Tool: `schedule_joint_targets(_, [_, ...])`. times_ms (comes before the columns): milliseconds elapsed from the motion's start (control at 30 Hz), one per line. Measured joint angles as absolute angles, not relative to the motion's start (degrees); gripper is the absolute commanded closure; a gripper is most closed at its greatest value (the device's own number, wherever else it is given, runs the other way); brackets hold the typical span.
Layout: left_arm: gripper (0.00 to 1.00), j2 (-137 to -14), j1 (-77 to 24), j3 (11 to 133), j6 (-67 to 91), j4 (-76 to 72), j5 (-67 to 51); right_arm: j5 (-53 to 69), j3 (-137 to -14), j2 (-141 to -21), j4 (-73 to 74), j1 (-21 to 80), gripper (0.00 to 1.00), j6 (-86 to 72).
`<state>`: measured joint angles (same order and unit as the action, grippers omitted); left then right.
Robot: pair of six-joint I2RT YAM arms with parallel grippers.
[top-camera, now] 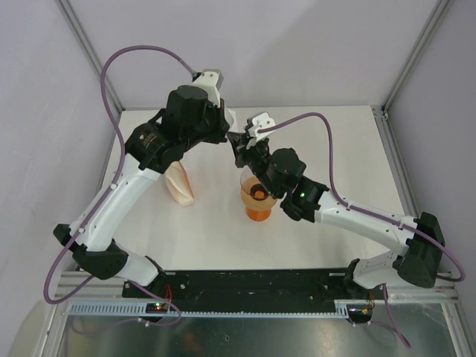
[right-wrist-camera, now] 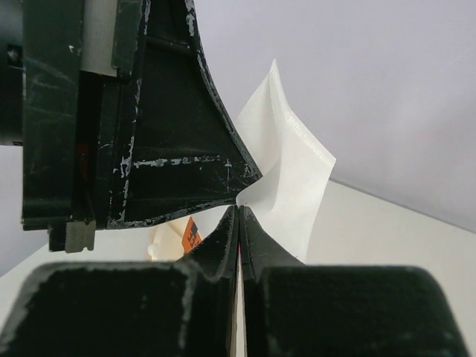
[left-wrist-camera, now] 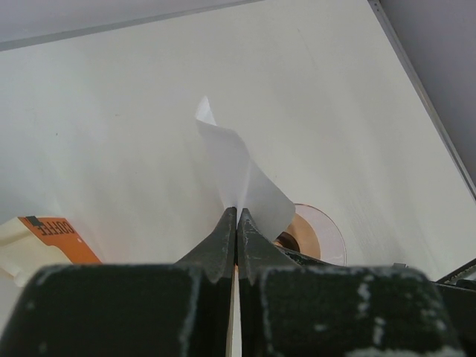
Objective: Place the coffee filter in the dripper
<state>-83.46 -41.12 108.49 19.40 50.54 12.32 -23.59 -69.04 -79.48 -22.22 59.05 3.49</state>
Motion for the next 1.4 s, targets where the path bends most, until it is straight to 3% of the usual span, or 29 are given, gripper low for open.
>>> schedule_joint_targets(633, [1.00, -83.00, -41.32, 106.59, 11.38, 50.59, 19.20, -30.85, -69.45, -77.69, -17.04, 57.56, 1.00, 6.13])
schedule_joint_targets(900, [1.00, -82.76, -41.34, 106.59, 10.94, 50.61, 16.08, -27.57, -69.45, -78.02, -17.56, 57.58, 0.78, 6.24])
schedule_joint_targets(1067, [1.00, -82.74, -41.50, 106.34, 10.92, 50.61, 14.00, -27.40, -69.47, -79.61, -18.35, 57.58, 0.74, 6.81])
schedule_joint_targets(1267, [1.00, -82.74, -41.56, 105.73, 10.90, 50.72, 12.25, -29.78, -69.47, -81.43, -19.68, 57.56, 0.62, 9.15])
schedule_joint_targets(1333, [1.00, -82.74, -41.65, 105.73, 10.90, 50.72, 11.68, -30.50, -69.49, -82.04, -20.80, 57.56, 0.63, 9.78])
schedule_joint_targets(1400, [1.00, -82.74, -41.78, 105.73, 10.90, 50.72, 11.20, -30.96, -69.58, -82.81, -21.87, 57.32, 0.75, 10.44])
